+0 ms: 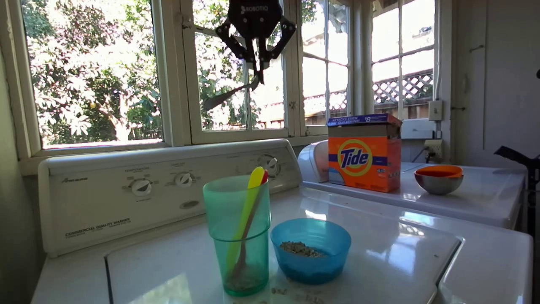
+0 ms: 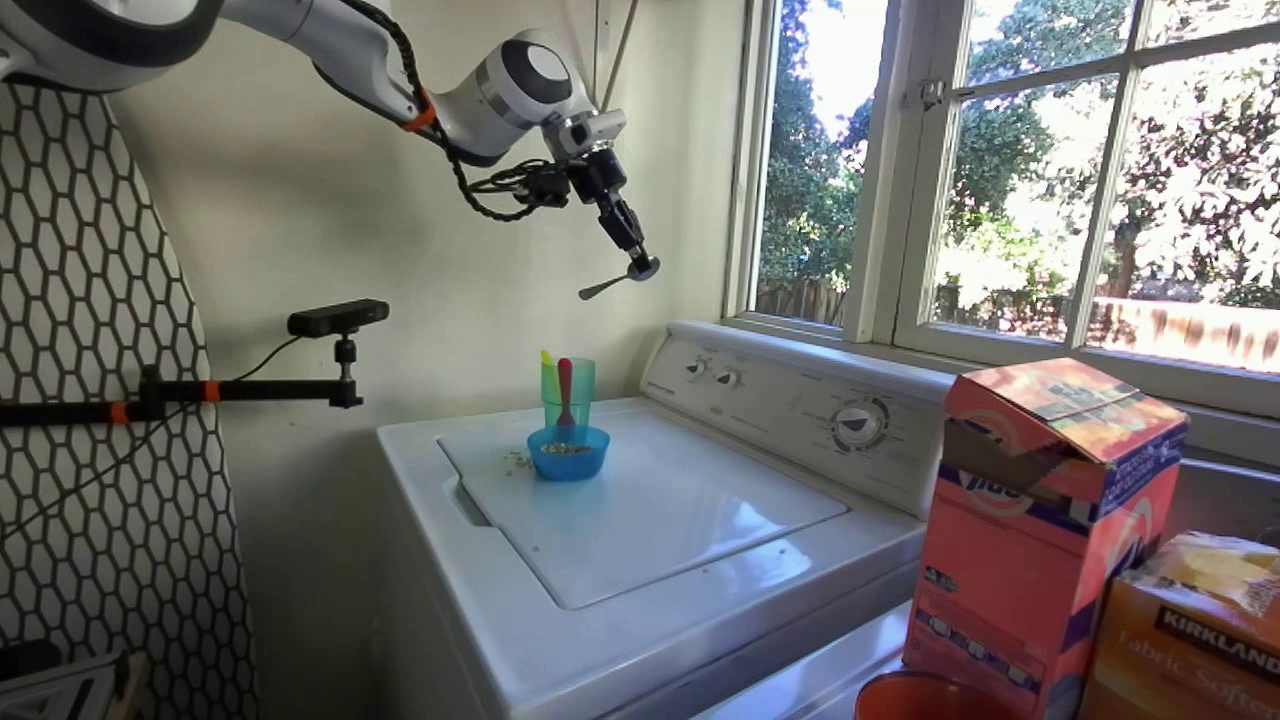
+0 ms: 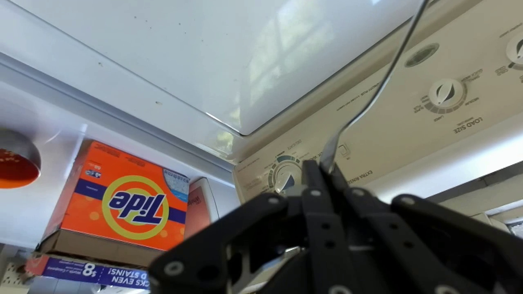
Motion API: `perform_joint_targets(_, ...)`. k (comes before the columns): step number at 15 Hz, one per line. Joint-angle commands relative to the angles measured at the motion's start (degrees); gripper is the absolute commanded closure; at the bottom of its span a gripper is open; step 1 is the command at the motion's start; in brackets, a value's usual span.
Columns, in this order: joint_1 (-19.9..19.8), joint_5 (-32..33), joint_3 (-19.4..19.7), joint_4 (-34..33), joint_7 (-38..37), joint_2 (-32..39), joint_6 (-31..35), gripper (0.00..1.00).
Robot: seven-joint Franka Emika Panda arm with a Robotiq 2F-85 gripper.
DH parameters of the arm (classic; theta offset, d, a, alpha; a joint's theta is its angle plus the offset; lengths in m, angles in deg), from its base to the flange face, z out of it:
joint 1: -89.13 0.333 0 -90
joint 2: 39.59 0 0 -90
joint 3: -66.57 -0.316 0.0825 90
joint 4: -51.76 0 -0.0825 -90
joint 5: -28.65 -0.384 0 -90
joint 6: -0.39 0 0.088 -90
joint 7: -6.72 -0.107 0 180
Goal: Put the silver spoon inside the green cup.
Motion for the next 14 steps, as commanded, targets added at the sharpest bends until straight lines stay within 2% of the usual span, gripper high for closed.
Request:
perform_joint_targets(1,2.87,5.26,-0.77,11.49,-5.34,-8.12,0.19,0.99)
perform_joint_targets(2,-1.86,6.75,-6.88,12.61,-5.96,-8.6,-1.25,0.99)
perform_joint_targets(5,-5.06,8.92,-11.66,16.25,-7.29,-9.22,-1.86,0.99)
perform_joint_targets(10,-8.0,17.83,-16.63,17.2,-11.47,-6.62,-1.8,0.99)
perform_joint_targets(14,-8.04,24.66,-18.98,16.44,-11.19,-4.61,-2.34,0.99)
